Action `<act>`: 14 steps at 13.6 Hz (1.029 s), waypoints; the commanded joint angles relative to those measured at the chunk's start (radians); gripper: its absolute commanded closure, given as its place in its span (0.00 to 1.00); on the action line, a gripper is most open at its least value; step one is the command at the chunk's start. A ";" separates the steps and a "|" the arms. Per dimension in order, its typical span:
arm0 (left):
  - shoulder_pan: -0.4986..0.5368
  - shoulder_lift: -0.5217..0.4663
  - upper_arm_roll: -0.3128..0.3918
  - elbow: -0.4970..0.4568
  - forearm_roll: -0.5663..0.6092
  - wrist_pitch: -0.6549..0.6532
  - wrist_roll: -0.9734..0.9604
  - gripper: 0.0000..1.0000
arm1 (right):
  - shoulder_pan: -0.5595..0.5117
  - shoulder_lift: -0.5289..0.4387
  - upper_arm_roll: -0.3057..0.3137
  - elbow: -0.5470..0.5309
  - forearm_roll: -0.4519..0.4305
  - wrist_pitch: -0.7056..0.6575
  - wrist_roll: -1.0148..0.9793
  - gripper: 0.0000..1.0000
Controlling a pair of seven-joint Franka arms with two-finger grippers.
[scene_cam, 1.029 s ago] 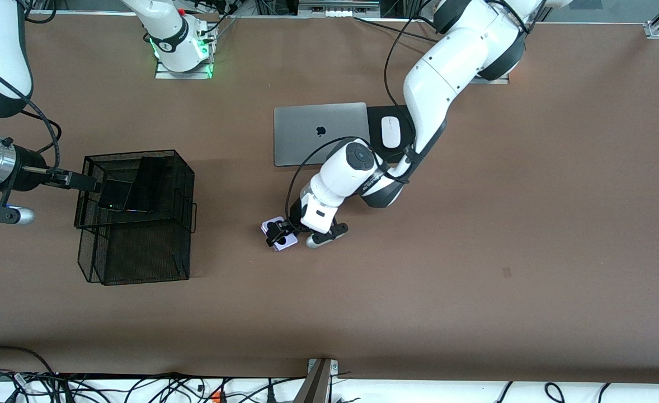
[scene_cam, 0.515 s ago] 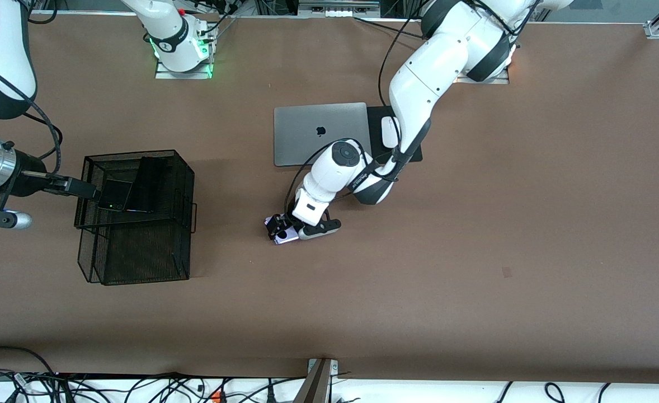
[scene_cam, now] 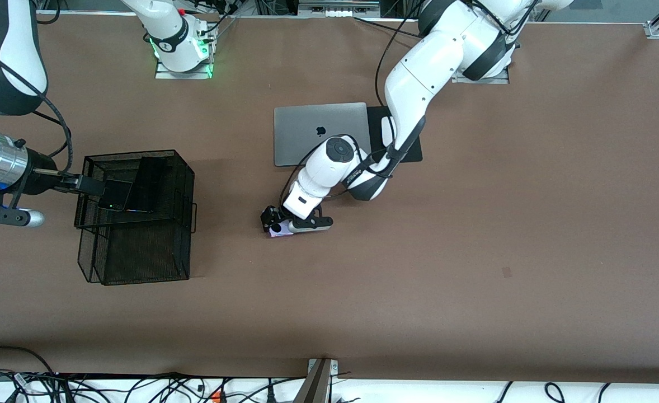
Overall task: Place phones with both arms
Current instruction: 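Set the white phone on the table and open the left gripper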
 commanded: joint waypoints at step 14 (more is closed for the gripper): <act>0.076 -0.185 0.014 0.133 -0.112 -0.651 0.053 0.00 | 0.097 0.055 0.047 0.113 0.006 -0.014 0.009 0.00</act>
